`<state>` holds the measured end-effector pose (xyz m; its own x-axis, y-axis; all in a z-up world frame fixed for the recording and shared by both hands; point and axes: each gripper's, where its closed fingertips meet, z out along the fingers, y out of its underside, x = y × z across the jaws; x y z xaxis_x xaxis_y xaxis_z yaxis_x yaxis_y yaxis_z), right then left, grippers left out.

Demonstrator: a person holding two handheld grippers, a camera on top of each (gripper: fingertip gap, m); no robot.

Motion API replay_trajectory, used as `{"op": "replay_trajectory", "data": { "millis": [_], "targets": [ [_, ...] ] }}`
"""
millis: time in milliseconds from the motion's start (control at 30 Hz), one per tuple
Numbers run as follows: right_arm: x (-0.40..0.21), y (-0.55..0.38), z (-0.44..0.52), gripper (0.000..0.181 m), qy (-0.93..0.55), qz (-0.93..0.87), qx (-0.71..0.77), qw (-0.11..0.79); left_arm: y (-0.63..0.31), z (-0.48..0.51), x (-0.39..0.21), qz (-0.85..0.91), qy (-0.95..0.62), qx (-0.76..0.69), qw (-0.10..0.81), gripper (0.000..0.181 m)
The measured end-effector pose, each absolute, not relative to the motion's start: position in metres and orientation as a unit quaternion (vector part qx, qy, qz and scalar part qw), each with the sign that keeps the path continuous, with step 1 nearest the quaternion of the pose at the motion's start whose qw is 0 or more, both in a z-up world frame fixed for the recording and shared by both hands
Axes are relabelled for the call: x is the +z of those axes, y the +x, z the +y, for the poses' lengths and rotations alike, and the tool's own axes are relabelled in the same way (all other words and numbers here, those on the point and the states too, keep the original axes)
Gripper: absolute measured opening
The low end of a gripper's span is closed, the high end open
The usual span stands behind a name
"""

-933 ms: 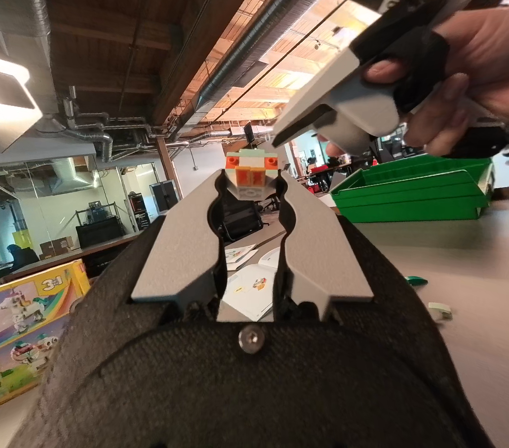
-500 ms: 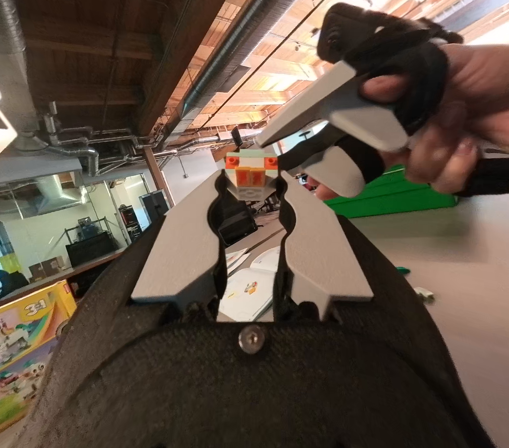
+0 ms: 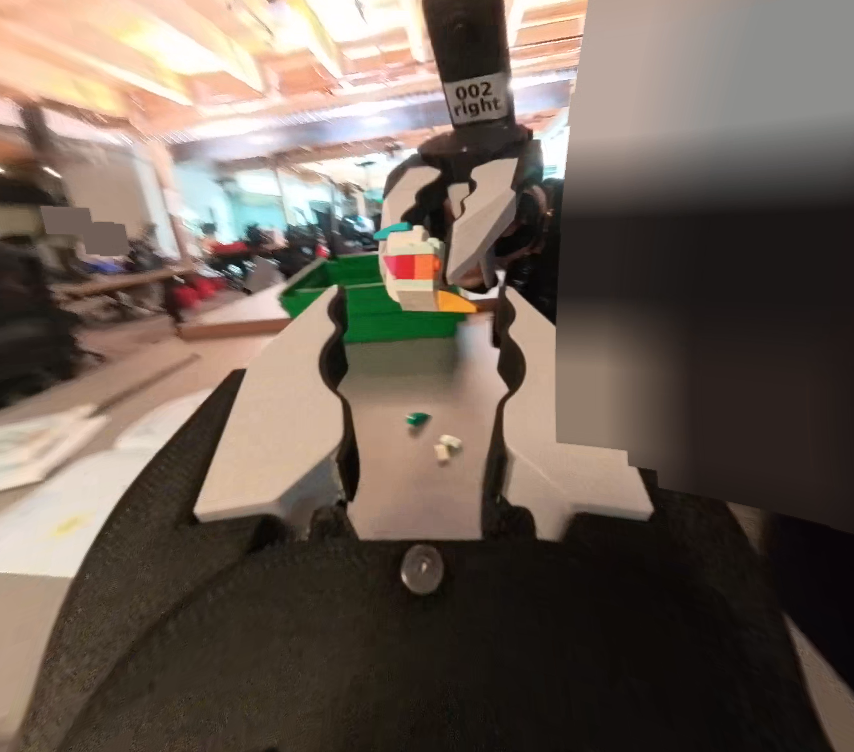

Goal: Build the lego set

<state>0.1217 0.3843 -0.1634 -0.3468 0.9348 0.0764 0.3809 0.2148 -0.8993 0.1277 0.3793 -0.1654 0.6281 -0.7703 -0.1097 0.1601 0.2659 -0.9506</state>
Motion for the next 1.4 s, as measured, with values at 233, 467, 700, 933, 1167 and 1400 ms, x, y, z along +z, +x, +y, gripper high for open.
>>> {"op": "replay_trajectory", "data": {
  "millis": [233,467,700,933,1167,1400],
  "targets": [
    [-0.185,0.130,0.380,0.023,-0.438,-0.764,0.357,0.310,0.137,0.379,-0.180,0.323,-0.541,-0.322,0.707,0.028],
    [-0.188,0.138,0.378,0.024,-0.426,-0.766,0.373,0.305,0.148,0.378,-0.193,0.346,-0.557,-0.334,0.677,0.022],
    [-0.192,0.143,0.378,0.024,-0.433,-0.741,0.414,0.303,0.153,0.378,-0.197,0.359,-0.561,-0.348,0.660,0.021],
    [-0.192,0.144,0.379,0.024,-0.438,-0.713,0.443,0.322,0.154,0.378,-0.198,0.352,-0.560,-0.354,0.661,0.021],
    [-0.181,0.149,0.375,0.023,-0.415,-0.684,0.494,0.341,0.156,0.373,-0.185,0.328,-0.537,-0.395,0.669,0.038],
    [-0.167,0.149,0.373,0.024,-0.402,-0.617,0.582,0.345,0.159,0.371,-0.181,0.317,-0.529,-0.417,0.667,0.054]
  ]
}}
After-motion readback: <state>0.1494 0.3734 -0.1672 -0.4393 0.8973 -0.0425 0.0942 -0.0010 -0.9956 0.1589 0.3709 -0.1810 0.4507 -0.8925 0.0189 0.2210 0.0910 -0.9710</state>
